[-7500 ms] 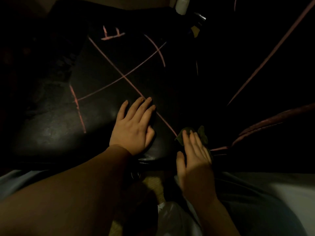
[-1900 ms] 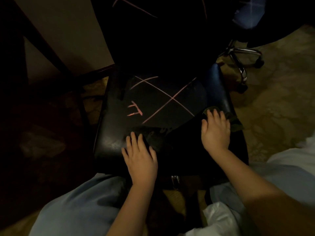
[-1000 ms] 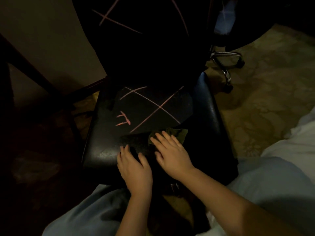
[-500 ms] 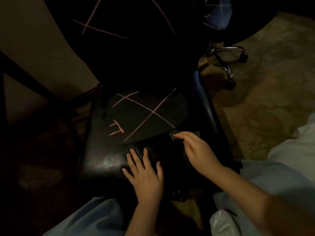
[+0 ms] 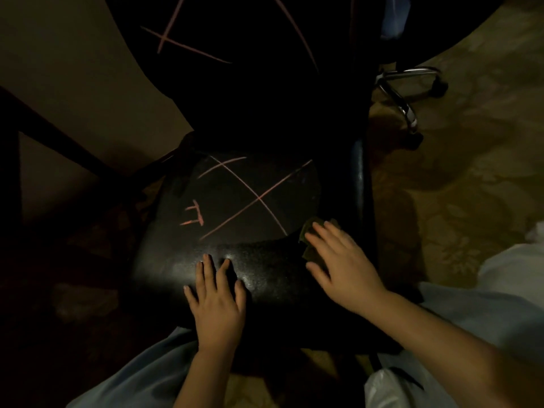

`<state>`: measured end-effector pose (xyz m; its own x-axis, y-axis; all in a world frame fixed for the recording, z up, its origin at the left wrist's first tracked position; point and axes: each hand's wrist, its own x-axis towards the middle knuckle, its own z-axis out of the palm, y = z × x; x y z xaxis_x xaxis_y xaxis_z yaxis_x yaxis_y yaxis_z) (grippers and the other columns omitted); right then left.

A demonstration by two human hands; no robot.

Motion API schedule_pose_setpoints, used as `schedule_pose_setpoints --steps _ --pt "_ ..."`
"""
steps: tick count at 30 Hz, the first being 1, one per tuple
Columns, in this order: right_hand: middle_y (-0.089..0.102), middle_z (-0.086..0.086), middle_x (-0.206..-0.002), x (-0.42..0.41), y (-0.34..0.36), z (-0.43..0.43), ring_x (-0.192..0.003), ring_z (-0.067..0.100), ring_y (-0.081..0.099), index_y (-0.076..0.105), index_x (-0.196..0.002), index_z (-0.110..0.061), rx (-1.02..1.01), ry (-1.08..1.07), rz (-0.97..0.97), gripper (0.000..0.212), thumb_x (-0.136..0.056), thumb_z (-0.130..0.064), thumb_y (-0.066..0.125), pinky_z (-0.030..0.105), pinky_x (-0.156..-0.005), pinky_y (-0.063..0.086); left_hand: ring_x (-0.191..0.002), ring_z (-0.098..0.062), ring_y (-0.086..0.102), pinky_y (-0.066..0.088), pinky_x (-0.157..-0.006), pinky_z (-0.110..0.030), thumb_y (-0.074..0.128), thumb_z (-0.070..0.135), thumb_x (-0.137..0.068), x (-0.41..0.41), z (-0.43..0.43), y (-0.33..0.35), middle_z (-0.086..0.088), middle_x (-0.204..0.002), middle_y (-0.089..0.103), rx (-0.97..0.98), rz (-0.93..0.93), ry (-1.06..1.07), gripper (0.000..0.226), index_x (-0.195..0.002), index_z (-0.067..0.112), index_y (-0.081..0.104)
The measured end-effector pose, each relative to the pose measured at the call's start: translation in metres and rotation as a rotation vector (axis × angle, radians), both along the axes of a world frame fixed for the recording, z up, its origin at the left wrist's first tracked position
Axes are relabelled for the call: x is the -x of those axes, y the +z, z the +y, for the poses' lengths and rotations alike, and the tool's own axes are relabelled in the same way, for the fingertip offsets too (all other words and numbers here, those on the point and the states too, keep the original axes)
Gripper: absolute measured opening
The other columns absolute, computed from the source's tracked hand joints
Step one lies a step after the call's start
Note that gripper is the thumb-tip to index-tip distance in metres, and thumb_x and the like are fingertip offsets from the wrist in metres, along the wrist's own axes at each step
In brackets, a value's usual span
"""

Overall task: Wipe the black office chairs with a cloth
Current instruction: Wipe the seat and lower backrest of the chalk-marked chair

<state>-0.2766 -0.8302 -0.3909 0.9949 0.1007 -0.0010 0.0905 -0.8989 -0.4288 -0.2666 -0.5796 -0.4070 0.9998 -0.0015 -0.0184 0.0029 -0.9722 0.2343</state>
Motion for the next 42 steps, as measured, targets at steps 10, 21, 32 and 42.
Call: schedule_pose_setpoints --steps 10,21,32,42 --pt "0.061 -0.004 -0.131 0.011 0.008 0.024 -0.124 0.017 0.056 0.065 -0.123 -0.029 0.166 0.379 -0.041 0.052 -0.083 -0.045 0.036 0.039 -0.105 0.035 -0.145 -0.030 0.019 0.013 -0.117 -0.047 0.041 0.017 -0.097 -0.007 -0.076 0.017 -0.016 -0.155 0.028 0.283 -0.086 0.248 0.044 -0.139 0.004 0.044" --pt "0.035 0.006 -0.154 -0.084 0.010 -0.079 -0.145 0.024 0.024 0.044 -0.144 -0.020 0.067 -0.075 0.073 0.046 -0.100 -0.032 0.045 0.046 -0.117 0.017 -0.148 -0.026 0.011 0.005 -0.118 -0.054 0.023 0.038 -0.089 -0.010 -0.130 0.000 -0.014 -0.158 0.021 0.122 -0.071 0.416 0.066 -0.146 0.009 0.036" --pt "0.039 0.013 -0.151 -0.088 0.009 -0.056 -0.143 0.031 0.026 0.048 -0.141 -0.011 0.096 -0.117 0.052 0.048 -0.095 -0.023 0.042 0.043 -0.119 0.019 -0.144 -0.033 0.024 0.015 -0.115 -0.058 0.035 0.030 -0.086 -0.011 -0.122 -0.010 -0.018 -0.153 0.032 0.022 -0.157 0.391 0.060 -0.140 0.006 0.045" --pt "0.043 0.000 -0.149 -0.019 0.016 0.017 -0.143 0.018 0.028 0.048 -0.141 -0.020 0.117 0.418 0.062 0.052 -0.091 -0.026 0.036 0.038 -0.117 0.023 -0.145 -0.030 0.019 0.010 -0.115 -0.056 0.034 0.032 -0.085 -0.014 -0.108 -0.018 -0.016 -0.155 0.029 0.030 -0.215 0.384 0.061 -0.140 0.009 0.044"
